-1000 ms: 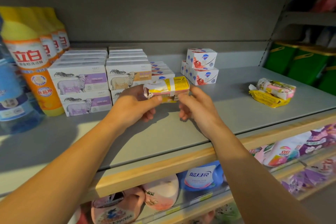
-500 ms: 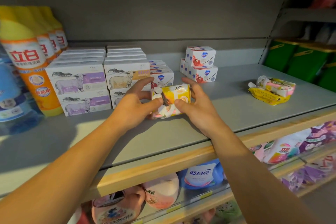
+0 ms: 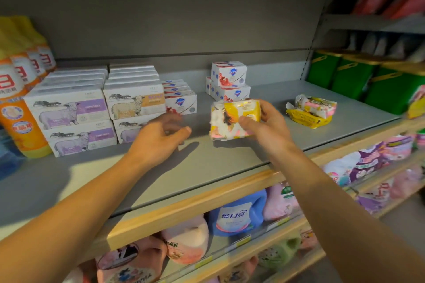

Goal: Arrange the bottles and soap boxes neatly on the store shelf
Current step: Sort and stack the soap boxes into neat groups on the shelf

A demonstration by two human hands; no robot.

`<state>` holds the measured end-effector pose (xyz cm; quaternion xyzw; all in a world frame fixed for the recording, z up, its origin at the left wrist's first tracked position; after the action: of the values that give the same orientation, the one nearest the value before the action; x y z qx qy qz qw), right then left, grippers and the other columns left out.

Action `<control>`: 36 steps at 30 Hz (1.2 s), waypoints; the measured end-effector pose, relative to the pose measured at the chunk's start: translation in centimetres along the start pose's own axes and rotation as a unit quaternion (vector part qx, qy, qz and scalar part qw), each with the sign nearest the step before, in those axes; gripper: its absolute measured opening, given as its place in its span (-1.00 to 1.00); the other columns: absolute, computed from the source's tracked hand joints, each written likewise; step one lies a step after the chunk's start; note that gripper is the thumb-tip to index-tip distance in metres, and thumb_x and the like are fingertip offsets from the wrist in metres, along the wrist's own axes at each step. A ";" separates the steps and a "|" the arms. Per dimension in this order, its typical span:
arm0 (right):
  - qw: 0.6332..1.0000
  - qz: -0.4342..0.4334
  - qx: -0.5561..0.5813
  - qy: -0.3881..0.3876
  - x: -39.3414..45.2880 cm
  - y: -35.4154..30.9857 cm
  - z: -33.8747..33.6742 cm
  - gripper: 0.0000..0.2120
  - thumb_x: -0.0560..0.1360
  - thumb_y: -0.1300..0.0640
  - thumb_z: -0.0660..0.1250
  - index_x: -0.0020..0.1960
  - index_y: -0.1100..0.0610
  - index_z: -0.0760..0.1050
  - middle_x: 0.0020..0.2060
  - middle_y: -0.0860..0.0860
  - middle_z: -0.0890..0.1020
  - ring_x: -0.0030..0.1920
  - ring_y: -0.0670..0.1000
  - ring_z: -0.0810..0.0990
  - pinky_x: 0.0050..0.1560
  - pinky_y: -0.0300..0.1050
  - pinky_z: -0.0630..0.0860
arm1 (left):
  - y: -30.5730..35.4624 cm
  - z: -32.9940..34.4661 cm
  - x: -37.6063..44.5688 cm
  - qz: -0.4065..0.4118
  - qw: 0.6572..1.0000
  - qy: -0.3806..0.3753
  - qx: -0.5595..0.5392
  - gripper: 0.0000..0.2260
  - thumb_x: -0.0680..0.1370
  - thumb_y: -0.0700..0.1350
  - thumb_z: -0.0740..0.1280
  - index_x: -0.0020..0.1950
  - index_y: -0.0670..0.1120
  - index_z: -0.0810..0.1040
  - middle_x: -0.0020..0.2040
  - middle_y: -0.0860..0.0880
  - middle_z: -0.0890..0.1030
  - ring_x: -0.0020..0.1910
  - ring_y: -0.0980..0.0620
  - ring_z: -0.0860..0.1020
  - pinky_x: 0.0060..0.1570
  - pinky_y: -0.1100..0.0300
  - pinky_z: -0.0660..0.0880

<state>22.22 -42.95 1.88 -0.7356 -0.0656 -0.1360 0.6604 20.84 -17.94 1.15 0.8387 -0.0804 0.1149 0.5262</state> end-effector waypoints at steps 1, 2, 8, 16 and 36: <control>0.999 0.000 -0.015 0.028 0.1 -0.3 -2.0 -0.70 0.47 0.24 0.44 0.11 -0.06 0.53 -0.08 -0.13 0.69 -0.12 -0.19 0.68 -0.21 -0.33 0.57 | 0.5 0.7 0.2 0.010 0.999 -0.015 0.032 -0.77 0.53 -0.06 0.40 0.19 0.00 0.54 -0.03 0.06 0.68 -0.10 0.03 0.67 0.08 0.02 0.58; 0.998 0.002 -0.027 0.056 0.2 -0.4 -4.1 -0.69 0.47 0.22 0.45 0.15 -0.03 0.52 -0.03 -0.08 0.69 -0.07 -0.13 0.68 -0.12 -0.24 0.61 | 1.0 1.4 0.3 0.021 0.997 -0.028 0.066 -0.75 0.52 -0.04 0.41 0.19 0.01 0.54 0.00 0.05 0.68 -0.05 0.08 0.66 0.12 0.09 0.54; 0.969 0.009 0.020 0.247 0.3 -0.6 -17.2 -0.74 0.49 0.19 0.42 0.13 0.03 0.47 -0.01 -0.01 0.64 0.05 0.09 0.66 -0.09 -0.03 0.63 | 4.2 7.6 1.2 0.061 0.980 -0.077 0.176 -0.62 0.49 0.02 0.44 0.28 -0.02 0.54 0.16 0.03 0.64 0.07 0.07 0.60 0.16 0.19 0.48; 0.890 0.076 -0.042 0.447 1.1 2.2 -29.1 -0.45 0.47 0.03 0.43 0.39 0.04 0.32 0.23 0.09 0.49 0.07 0.14 0.59 -0.01 0.08 0.64 | 6.1 15.7 1.9 0.129 0.944 -0.118 0.281 -0.53 0.48 0.16 0.40 0.33 0.00 0.50 0.29 0.00 0.58 0.28 -0.07 0.51 0.26 0.13 0.41; 0.837 0.188 -0.484 0.171 3.3 6.1 -28.5 -0.15 0.47 -0.43 0.12 0.52 0.14 0.20 0.47 0.20 0.30 0.47 0.30 0.19 0.42 0.22 0.21 | 5.9 16.7 1.7 0.163 0.929 -0.102 0.315 -0.62 0.50 0.14 0.38 0.25 0.00 0.58 0.20 0.05 0.61 0.20 -0.05 0.48 0.24 0.12 0.39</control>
<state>23.78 -72.14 -0.41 -0.9248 0.2621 -0.1468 0.2335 22.78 -35.59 -0.29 0.9439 -0.2290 0.1324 0.1976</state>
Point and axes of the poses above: each hand's wrist, its own x-axis towards the middle knuckle, its own z-axis out of the palm, y = z × x, the point moved 8 cm from there along x, towards the middle knuckle
